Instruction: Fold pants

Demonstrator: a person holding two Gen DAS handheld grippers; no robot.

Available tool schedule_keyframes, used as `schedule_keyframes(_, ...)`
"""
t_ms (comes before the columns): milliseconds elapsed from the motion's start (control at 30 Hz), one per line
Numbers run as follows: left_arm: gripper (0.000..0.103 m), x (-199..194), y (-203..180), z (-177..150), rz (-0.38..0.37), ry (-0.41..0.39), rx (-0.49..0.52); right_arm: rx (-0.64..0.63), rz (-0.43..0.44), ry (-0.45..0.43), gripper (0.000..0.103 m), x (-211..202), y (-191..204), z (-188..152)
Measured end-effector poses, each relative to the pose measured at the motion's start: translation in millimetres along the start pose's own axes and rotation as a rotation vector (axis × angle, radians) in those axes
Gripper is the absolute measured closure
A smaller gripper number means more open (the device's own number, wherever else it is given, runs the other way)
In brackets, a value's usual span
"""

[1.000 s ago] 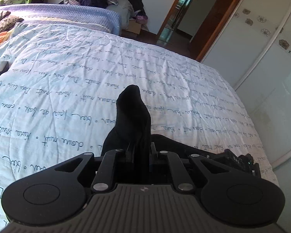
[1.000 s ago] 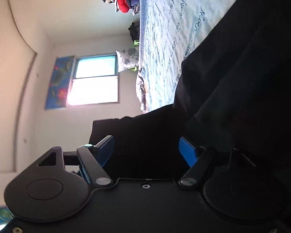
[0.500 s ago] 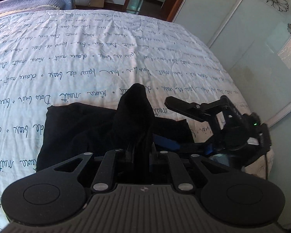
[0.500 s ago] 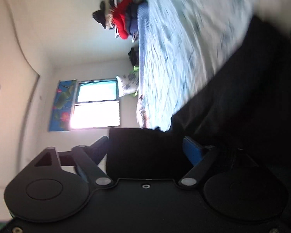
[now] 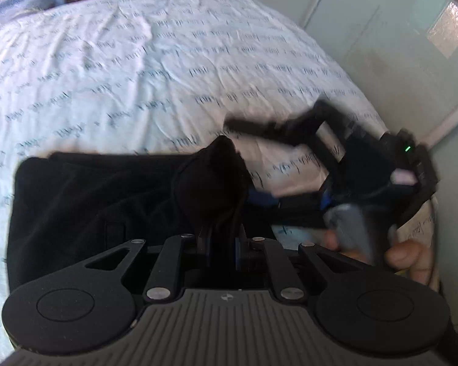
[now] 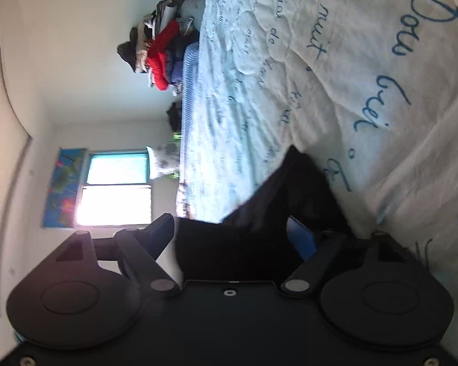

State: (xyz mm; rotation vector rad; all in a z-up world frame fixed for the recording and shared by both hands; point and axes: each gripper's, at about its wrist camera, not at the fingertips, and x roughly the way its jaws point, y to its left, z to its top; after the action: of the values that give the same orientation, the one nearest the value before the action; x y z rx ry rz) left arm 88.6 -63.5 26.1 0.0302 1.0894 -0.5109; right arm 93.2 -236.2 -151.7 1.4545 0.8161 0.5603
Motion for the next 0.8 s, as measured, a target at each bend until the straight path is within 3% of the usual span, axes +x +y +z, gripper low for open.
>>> schedule_keyframes(67,0.089,10,-9,-3,-0.002,0.005,0.025,-0.035,0.038,-0.062,0.017,-19,11,3)
schedule_keyframes(200,0.086,31,-6,-3,-0.038,0.011,-0.01,-0.089,-0.004,-0.185,0.016,-57,12,10)
schedule_keyframes(233,0.078,35,-5,-2,-0.07,0.013,-0.019,-0.074,0.001,-0.187,0.016,-62,7,11)
schedule_keyframes(367,0.079,38,-5,-5,-0.236,0.027,-0.031,-0.076,-0.008,-0.188,0.016,-68,5,7)
schedule_keyframes(433,0.078,19,-4,-10,-0.286,-0.026,-0.02,-0.106,-0.004,-0.185,0.016,-69,11,2)
schedule_keyframes(500,0.075,-7,4,-16,-0.282,-0.106,-0.004,-0.137,0.016,-0.175,0.016,-71,20,-3)
schedule_keyframes(533,0.068,-21,12,-20,-0.272,-0.15,-0.002,-0.146,0.03,-0.168,0.015,-71,24,-5)
schedule_keyframes(567,0.057,-33,20,-23,-0.232,-0.198,0.005,-0.152,0.046,-0.157,0.015,-66,29,-8)
schedule_keyframes(633,0.047,-52,31,-29,-0.066,-0.285,0.053,-0.139,0.084,-0.109,0.012,-53,34,-13)
schedule_keyframes(700,0.046,-57,39,-32,0.088,-0.32,0.11,-0.12,0.106,-0.036,0.012,-34,37,-24)
schedule_keyframes(800,0.046,-48,53,-37,0.232,-0.328,0.122,-0.136,0.062,0.052,0.012,5,44,-38)
